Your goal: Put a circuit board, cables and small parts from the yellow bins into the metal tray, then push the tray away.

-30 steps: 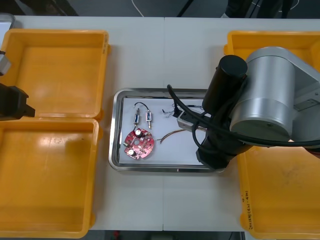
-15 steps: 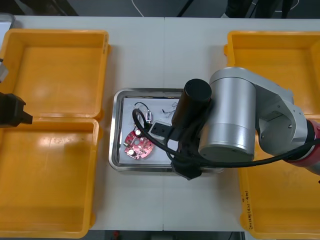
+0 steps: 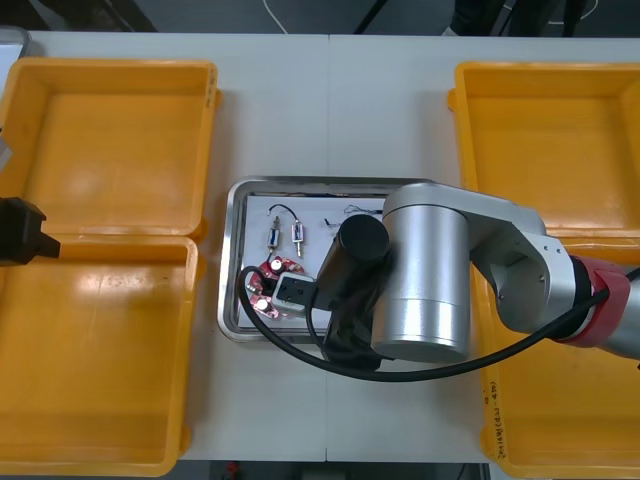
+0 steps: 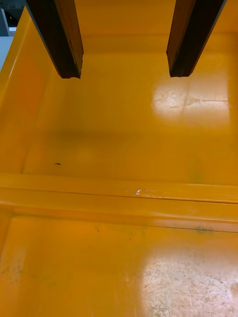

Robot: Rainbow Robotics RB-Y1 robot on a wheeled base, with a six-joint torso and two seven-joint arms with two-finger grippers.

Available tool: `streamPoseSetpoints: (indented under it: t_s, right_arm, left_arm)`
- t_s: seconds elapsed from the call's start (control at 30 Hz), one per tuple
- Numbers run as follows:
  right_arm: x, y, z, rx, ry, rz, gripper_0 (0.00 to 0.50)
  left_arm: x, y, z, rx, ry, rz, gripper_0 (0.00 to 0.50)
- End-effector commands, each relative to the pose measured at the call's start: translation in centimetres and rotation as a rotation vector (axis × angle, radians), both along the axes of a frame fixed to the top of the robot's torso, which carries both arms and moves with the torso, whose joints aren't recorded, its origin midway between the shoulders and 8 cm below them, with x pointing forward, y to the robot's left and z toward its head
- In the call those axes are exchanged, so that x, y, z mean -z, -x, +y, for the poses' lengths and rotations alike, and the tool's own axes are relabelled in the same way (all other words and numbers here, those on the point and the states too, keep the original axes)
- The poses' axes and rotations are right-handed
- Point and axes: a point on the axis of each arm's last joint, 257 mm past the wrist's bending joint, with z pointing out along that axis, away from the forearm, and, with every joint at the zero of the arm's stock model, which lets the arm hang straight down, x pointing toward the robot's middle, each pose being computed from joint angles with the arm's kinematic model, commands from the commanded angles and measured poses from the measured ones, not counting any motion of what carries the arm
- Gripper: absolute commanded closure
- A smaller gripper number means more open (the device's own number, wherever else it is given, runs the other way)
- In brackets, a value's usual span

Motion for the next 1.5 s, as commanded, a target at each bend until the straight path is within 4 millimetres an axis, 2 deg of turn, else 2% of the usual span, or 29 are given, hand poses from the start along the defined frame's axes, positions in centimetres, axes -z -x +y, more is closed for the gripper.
streamPoseSetpoints:
  t_s: [0.03,0.53,0.97,1.5]
  right_arm:
    - [-0.5,-0.7,0.9,-0.107,0.036,-0.060,0.000]
    - [1.0,-1.1,0.6,-0.198,0.121,-0.149,0.000]
    - [3.1,-1.3,1.4,-0.194,0.131,-0.121,0.000]
    - [3.6,-1.5,1.7,-0.204,0.144,-0.139,0.000]
  left_arm:
    - [-1.4,0.5,1.5,0.088,-0.096,-0.025,0.000]
    - [-1.4,0.5,1.5,0.088,-0.096,-0.025,0.000]
    - [-1.4,0.5,1.5,0.088,-0.096,-0.025,0.000]
    - [-1.4,0.5,1.5,0.088,-0.096,-0.025,0.000]
